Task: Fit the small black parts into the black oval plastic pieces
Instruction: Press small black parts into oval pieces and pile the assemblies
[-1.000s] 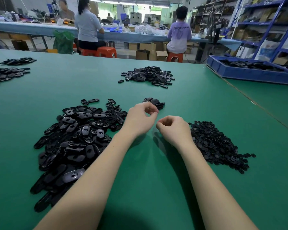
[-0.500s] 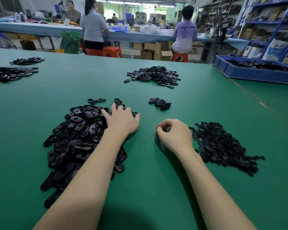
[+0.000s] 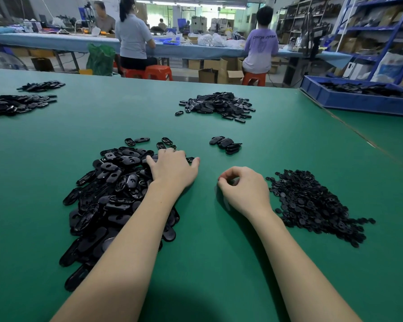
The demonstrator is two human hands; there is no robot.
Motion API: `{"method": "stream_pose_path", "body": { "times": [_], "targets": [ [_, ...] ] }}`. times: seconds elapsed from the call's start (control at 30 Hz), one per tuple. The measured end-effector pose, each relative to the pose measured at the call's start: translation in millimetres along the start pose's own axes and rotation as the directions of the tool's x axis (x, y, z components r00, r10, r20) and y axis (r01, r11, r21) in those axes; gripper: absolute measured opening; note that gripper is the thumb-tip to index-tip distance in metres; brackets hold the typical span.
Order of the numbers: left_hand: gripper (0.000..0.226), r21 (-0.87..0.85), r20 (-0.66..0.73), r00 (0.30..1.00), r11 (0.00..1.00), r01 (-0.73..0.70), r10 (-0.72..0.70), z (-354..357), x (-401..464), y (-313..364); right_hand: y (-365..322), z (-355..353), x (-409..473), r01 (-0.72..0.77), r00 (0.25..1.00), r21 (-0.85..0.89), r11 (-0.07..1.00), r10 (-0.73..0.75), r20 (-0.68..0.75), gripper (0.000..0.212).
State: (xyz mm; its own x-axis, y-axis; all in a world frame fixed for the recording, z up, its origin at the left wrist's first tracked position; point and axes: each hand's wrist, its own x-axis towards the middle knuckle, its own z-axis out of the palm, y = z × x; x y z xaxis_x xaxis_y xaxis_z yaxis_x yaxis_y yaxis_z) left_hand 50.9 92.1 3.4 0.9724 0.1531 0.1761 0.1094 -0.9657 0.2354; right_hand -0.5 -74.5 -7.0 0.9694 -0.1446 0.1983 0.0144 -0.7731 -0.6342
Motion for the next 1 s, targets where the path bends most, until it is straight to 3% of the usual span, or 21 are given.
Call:
{"method": "stream_pose_path", "body": {
  "times": [0.27, 0.8, 1.0],
  "targets": [
    [0.058, 0.071, 0.024, 0.999, 0.997, -0.028, 0.026, -4.3, -3.8, 2.6, 1.0, 1.1, -0.8, -0.002, 1.0, 0.011, 1.0, 0.002, -0.012, 0.013],
    [0.058, 0.028, 0.02, 1.0, 1.0, -0.009, 0.009, -2.1, -6.9, 2.5, 3.5, 2.1, 1.3, -0.001, 1.0, 0.024, 1.0, 0.001, -0.013, 0.011],
    [0.053, -0.001, -0.06, 0.998, 1.0, 0.003, -0.003, -6.2, -8.2, 4.5, 4.3, 2.2, 1.3, -0.003, 1.0, 0.031, 1.0, 0.003, -0.01, 0.012]
  ]
}}
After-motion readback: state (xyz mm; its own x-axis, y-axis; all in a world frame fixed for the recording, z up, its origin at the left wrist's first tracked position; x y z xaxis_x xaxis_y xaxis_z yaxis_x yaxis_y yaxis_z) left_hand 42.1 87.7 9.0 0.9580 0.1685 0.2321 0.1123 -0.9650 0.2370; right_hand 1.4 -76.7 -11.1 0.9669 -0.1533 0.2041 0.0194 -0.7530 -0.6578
